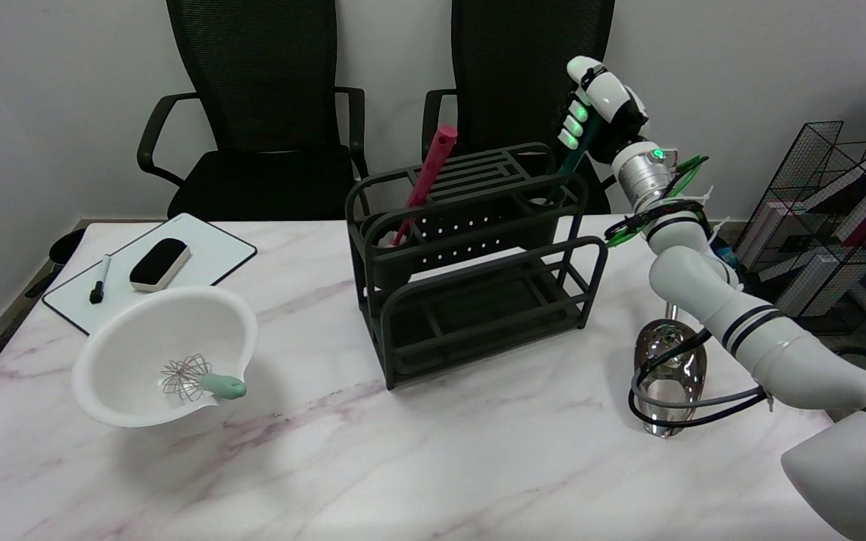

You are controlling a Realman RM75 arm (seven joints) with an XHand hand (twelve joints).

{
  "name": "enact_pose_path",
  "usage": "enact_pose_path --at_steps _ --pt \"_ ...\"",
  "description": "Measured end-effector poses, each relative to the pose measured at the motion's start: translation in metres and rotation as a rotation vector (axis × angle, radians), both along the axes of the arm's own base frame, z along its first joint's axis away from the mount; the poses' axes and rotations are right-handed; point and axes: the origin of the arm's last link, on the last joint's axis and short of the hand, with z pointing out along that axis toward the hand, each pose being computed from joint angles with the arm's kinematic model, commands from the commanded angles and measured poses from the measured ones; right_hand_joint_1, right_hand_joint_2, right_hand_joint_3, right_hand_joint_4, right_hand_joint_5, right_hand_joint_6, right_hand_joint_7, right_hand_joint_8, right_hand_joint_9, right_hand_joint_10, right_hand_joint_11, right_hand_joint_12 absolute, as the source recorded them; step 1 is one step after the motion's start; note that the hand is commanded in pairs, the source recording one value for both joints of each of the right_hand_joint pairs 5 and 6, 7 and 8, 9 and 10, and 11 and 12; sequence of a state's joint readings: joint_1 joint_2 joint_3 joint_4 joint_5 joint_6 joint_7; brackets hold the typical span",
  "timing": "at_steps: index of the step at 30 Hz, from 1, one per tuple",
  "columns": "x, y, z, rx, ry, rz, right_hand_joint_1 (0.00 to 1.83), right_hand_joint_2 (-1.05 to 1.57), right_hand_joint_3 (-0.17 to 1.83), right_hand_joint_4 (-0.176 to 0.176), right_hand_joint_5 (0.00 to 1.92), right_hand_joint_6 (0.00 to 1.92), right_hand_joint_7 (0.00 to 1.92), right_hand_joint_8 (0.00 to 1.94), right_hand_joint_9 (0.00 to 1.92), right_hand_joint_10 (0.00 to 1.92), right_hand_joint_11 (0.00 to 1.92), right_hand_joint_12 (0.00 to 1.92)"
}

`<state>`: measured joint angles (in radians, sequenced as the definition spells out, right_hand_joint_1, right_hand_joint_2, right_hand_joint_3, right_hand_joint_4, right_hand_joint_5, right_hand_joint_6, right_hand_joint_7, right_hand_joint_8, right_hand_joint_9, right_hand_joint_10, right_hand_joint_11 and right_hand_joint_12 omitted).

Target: Pick up the blue sponge bottle brush.

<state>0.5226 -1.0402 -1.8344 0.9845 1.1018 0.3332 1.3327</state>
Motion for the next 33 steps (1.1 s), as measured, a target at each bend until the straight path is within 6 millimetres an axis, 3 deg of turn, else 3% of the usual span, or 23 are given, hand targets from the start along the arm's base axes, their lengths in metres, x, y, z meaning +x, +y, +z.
enact_pose_path --at_steps 20,33 --pt "0.016 -0.011 -0.017 0.080 0.009 -0.019 0.96 1.57 0.60 0.000 1.92 1.92 1.92 1.92 1.92 1.92 1.92 1.92" --pt "0.025 -0.014 -0.015 0.107 0.026 -0.044 0.97 1.57 0.59 0.000 1.92 1.92 1.92 1.92 1.92 1.92 1.92 1.92"
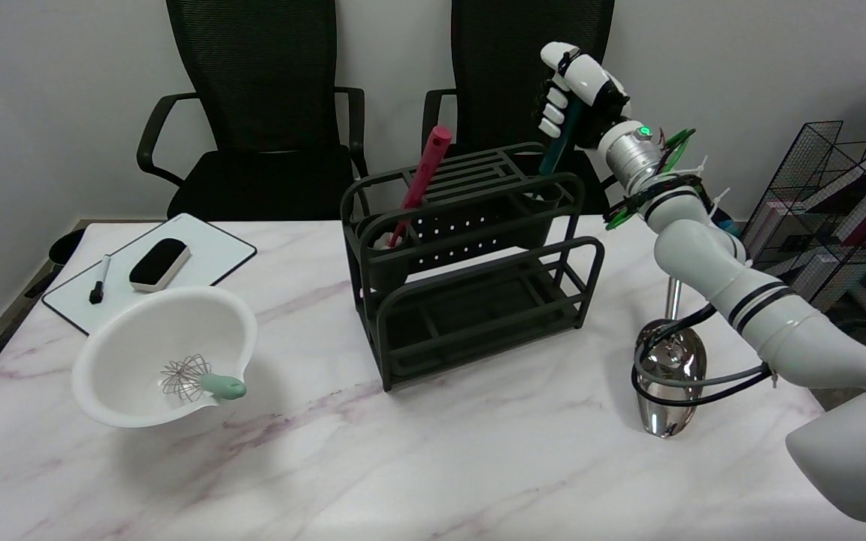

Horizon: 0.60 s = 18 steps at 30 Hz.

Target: Pick up the blue sponge bottle brush.

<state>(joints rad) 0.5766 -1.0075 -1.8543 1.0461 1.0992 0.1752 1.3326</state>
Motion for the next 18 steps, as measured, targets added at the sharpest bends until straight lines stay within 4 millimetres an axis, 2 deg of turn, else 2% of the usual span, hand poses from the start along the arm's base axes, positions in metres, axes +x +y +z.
enact_pose_path --at_steps 18 --pt "0.016 0.000 0.010 0.000 0.027 0.006 0.97 1.57 0.58 0.000 1.92 1.92 1.92 1.92 1.92 1.92 1.92 1.92"
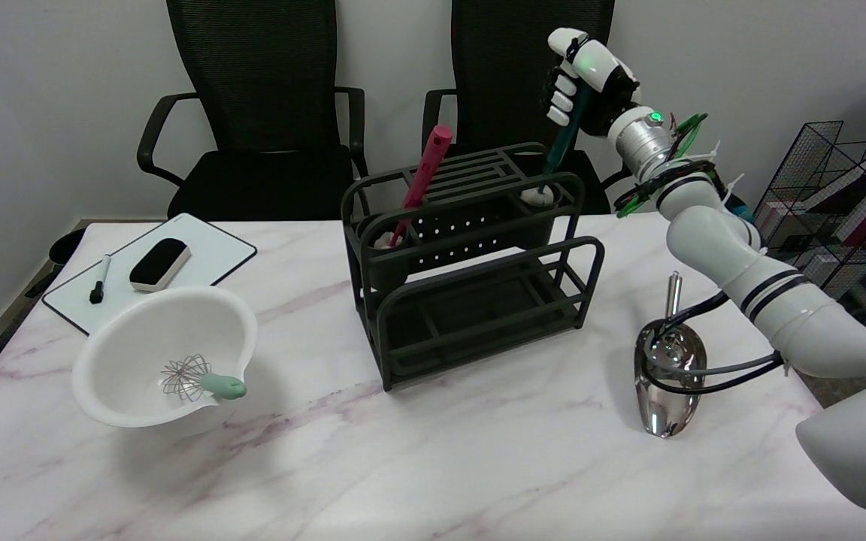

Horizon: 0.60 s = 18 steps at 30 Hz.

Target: Pick up the blue sponge bottle brush.

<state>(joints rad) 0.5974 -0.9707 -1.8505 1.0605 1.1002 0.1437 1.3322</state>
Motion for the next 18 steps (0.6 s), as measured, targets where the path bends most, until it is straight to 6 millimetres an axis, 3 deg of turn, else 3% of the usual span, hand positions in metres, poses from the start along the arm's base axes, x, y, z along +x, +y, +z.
enact_pose_path --at_steps 18 --pt "0.028 -0.007 0.007 0.004 0.017 0.027 0.97 1.57 0.56 0.000 1.92 1.92 1.92 1.92 1.92 1.92 1.92 1.92"
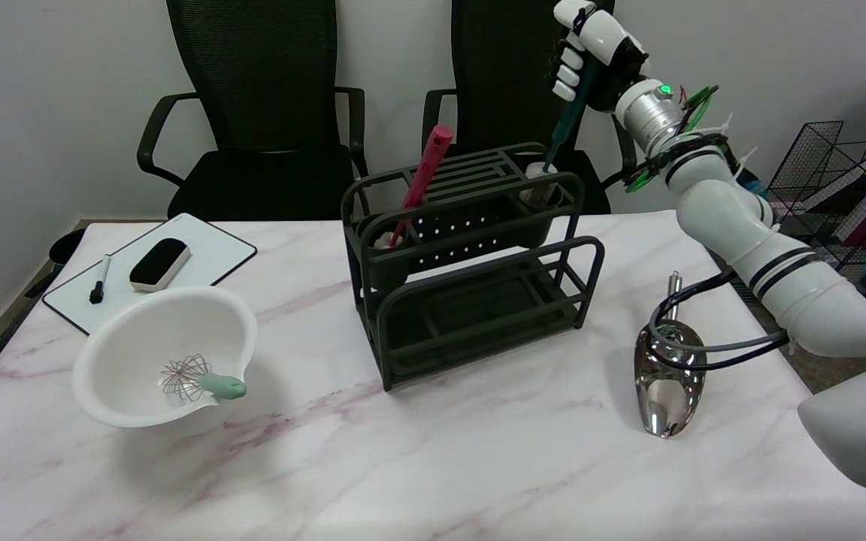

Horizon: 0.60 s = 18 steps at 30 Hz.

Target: Pick up the blue sponge bottle brush.

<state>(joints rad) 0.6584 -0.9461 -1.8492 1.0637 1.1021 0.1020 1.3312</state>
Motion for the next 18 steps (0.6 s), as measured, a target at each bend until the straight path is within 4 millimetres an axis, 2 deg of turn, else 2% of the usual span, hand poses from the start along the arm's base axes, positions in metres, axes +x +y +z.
enact_pose_path --at_steps 9,18 --pt "0.026 0.005 0.007 -0.002 0.019 0.054 0.98 1.57 0.59 0.000 1.92 1.92 1.92 1.92 1.92 1.92 1.92 1.92" --pt "0.052 0.021 0.019 -0.014 0.036 0.121 0.98 1.57 0.64 0.000 1.92 1.92 1.92 1.92 1.92 1.92 1.92 1.92"
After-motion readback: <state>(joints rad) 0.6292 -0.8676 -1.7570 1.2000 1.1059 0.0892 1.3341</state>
